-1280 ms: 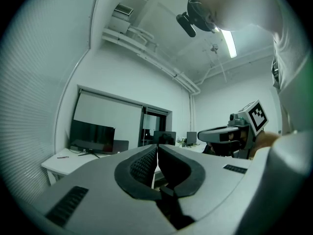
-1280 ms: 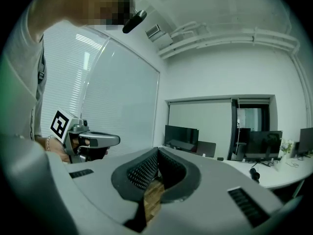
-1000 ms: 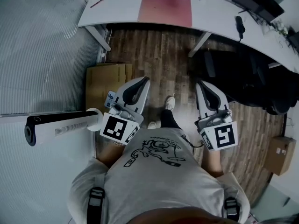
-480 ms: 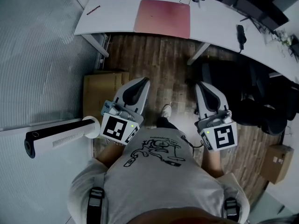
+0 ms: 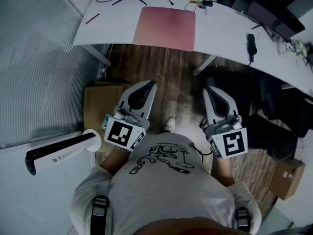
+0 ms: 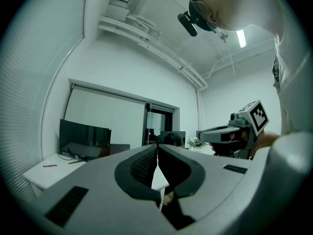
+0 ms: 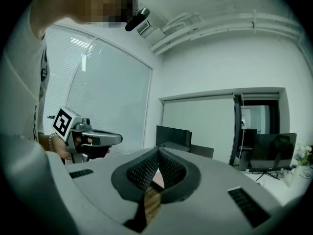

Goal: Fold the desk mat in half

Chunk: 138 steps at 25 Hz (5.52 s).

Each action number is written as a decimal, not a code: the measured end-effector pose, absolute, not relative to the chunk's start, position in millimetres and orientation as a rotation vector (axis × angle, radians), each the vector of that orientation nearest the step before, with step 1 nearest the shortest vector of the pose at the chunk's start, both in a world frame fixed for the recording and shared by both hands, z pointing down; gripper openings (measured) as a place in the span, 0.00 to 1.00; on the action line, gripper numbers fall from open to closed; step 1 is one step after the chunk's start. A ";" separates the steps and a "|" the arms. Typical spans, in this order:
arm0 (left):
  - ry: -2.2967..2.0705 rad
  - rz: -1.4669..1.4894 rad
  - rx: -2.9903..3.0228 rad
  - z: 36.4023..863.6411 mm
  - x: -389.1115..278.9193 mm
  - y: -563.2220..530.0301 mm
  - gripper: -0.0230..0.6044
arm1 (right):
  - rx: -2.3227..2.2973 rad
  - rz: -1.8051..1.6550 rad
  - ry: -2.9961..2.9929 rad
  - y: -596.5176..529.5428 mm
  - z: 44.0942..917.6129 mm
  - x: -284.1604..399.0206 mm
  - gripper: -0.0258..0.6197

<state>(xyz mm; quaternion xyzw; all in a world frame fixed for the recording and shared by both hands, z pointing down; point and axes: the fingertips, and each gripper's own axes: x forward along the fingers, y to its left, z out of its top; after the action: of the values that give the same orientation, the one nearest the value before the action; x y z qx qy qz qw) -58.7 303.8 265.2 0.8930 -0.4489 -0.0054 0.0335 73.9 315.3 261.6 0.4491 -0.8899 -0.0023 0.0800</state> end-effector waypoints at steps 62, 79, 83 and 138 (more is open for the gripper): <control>-1.396 0.012 2.681 295.2 -147.1 -92.0 0.08 | 1.300 -0.029 -2.620 -78.2 268.8 -10.3 0.05; -1.374 0.049 2.607 344.5 -188.6 -133.2 0.08 | 1.351 -0.034 -2.607 -109.0 274.0 -40.5 0.05; -1.395 0.092 2.584 363.9 -194.5 -138.0 0.08 | 1.355 -0.034 -2.606 -110.4 273.2 -37.8 0.05; -1.182 0.159 1.687 764.6 -264.2 -133.1 0.26 | 1.325 -0.054 -2.593 -107.4 287.0 -32.9 0.05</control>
<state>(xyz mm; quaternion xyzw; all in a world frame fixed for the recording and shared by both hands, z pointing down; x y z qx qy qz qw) -264.2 -133.1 764.6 0.7012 -0.4915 0.0662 0.5123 -32.9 -107.4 287.0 0.4518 -0.8846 -0.0185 0.1142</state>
